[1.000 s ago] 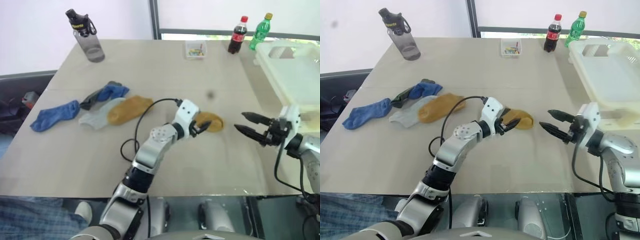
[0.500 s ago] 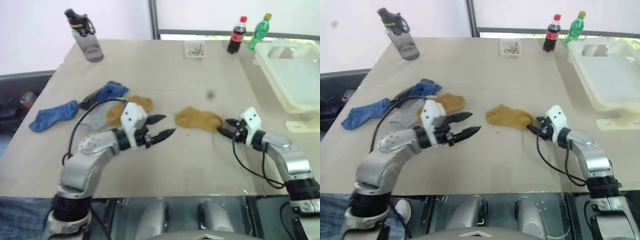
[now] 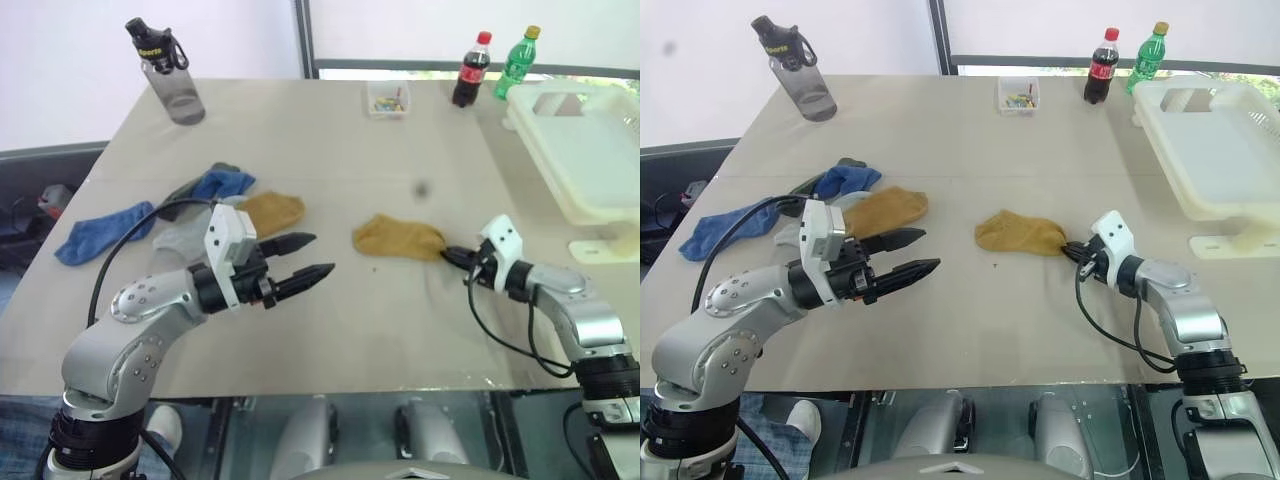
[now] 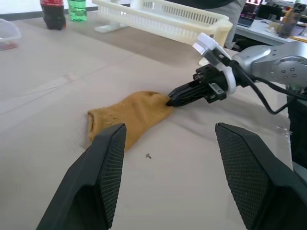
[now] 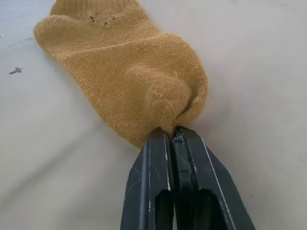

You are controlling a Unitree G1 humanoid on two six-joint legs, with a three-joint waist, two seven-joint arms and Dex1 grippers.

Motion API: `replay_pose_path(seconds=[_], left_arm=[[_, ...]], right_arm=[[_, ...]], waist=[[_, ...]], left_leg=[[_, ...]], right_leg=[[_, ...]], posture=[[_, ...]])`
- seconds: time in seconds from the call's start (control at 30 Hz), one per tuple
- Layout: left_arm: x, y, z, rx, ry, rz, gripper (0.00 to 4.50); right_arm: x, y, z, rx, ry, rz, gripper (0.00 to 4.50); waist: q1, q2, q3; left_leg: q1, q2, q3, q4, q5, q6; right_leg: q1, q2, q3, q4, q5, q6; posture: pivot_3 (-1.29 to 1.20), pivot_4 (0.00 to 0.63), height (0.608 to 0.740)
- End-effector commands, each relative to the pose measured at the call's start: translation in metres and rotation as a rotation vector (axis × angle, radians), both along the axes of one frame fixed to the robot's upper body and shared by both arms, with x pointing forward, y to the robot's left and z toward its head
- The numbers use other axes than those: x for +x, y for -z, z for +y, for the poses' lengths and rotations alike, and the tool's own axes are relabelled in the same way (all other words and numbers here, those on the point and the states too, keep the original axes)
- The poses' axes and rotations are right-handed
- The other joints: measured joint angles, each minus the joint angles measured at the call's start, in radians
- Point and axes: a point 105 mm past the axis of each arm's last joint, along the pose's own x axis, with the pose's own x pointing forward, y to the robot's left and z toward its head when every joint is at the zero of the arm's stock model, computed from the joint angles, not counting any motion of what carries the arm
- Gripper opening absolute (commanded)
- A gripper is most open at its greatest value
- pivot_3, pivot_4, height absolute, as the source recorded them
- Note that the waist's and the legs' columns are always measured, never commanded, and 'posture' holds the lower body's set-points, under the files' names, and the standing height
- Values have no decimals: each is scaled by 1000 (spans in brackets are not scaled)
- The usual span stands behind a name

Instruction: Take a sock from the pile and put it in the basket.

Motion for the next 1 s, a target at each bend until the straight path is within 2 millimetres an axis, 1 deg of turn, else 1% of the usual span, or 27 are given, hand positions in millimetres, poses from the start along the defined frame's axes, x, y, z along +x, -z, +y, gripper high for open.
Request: replay_pose_path(seconds=[0.03,0.1,0.17,0.2,0.23,0.3,0.33,0.37,0.43,0.5,0.57,0.67,0.77,0.8,0.83,0.9,0.93,1.0], left_arm=[[-2,-9,-1,2,7,-56,3176],[-1,-8,0,9,2,-61,3176],[-1,-9,-1,4,0,-67,3176],[-2,-9,-2,2,3,-67,3176],[-2,-9,-3,1,6,-67,3176],[-3,-9,-4,-1,12,-65,3176],[-2,-8,-5,1,12,-67,3176],[-1,-8,-5,2,11,-68,3176],[1,-9,-6,1,9,-72,3176],[0,-8,-7,1,11,-72,3176],[-1,-7,-7,2,13,-71,3176],[-1,-7,-8,3,9,-70,3176],[-1,-6,-9,2,6,-70,3176],[-1,-6,-10,2,6,-70,3176],[-2,-6,-11,2,5,-70,3176],[-2,-5,-11,1,1,-68,3176],[-2,-5,-10,1,-1,-67,3176],[-3,-4,-10,-1,-6,-63,3176]], right_arm=[[-9,-24,-11,36,-52,-50,89],[-18,-36,-23,50,-63,-41,89],[-26,-59,-46,60,-57,-46,89],[-29,-76,-57,71,-58,-55,89],[-32,-88,-63,80,-60,-58,89],[-41,-119,-65,128,-117,-70,89],[-46,-131,-61,140,-157,-74,89],[-50,-140,-57,147,-192,-77,89],[-54,-151,-46,151,-242,-78,89],[-53,-152,-32,157,-267,-70,89],[-49,-144,-15,137,-278,-53,89],[-46,-132,15,145,-319,-42,89],[-38,-113,47,155,-327,-39,89],[-39,-102,56,133,-345,-31,89],[-40,-96,62,116,-359,-26,89],[-40,-84,75,103,-382,-19,645],[-42,-83,81,119,-397,-22,782],[-42,-89,94,192,-407,-37,1665]], waist=[[1,0,0],[2,0,0],[4,1,1],[4,1,1],[5,1,1],[4,1,1],[1,1,1],[-3,1,1],[-11,1,1],[-11,1,1],[-10,1,1],[-9,0,1],[-8,1,1],[-7,1,1],[-5,0,1],[-2,0,1],[-2,0,1],[-4,0,1]], left_leg=[[0,0,0,0,0,0],[-1,0,0,0,-1,1],[-1,0,0,0,-1,2],[-1,0,0,0,-1,2],[-1,0,0,0,-1,2],[0,0,0,0,-2,3],[0,0,0,0,-2,3],[0,1,0,0,-2,3],[1,2,0,-1,-2,3],[1,3,0,-1,-2,3],[0,2,1,-1,-2,3],[0,1,0,0,-2,3],[-1,1,0,0,-2,3],[-2,1,0,0,-2,3],[-2,1,0,0,-1,2],[-2,1,0,0,-1,2],[-2,0,0,0,-1,2],[-2,0,0,0,-1,2]], right_leg=[[0,0,0,0,0,0],[0,0,0,0,0,0],[0,0,0,0,0,0],[0,-1,0,0,0,0],[0,-1,0,0,0,0],[0,-1,0,0,0,0],[0,-1,0,0,0,0],[0,0,0,0,0,0],[0,1,0,0,0,0],[0,2,0,0,0,0],[0,1,1,0,0,0],[0,0,1,-1,0,0],[-1,1,1,0,0,0],[-1,1,1,0,0,0],[-1,0,0,0,0,0],[-1,0,0,-1,0,0],[-1,0,0,-1,0,0],[-1,0,0,-1,0,0]], posture=[[0,150,740],[0,150,740],[0,150,740],[0,150,740],[0,150,740],[0,150,740],[0,150,740],[0,150,740],[0,150,740],[0,150,740],[0,150,740],[0,150,740],[0,150,740],[0,150,740],[0,150,740],[0,150,740],[0,150,740],[0,150,740]])
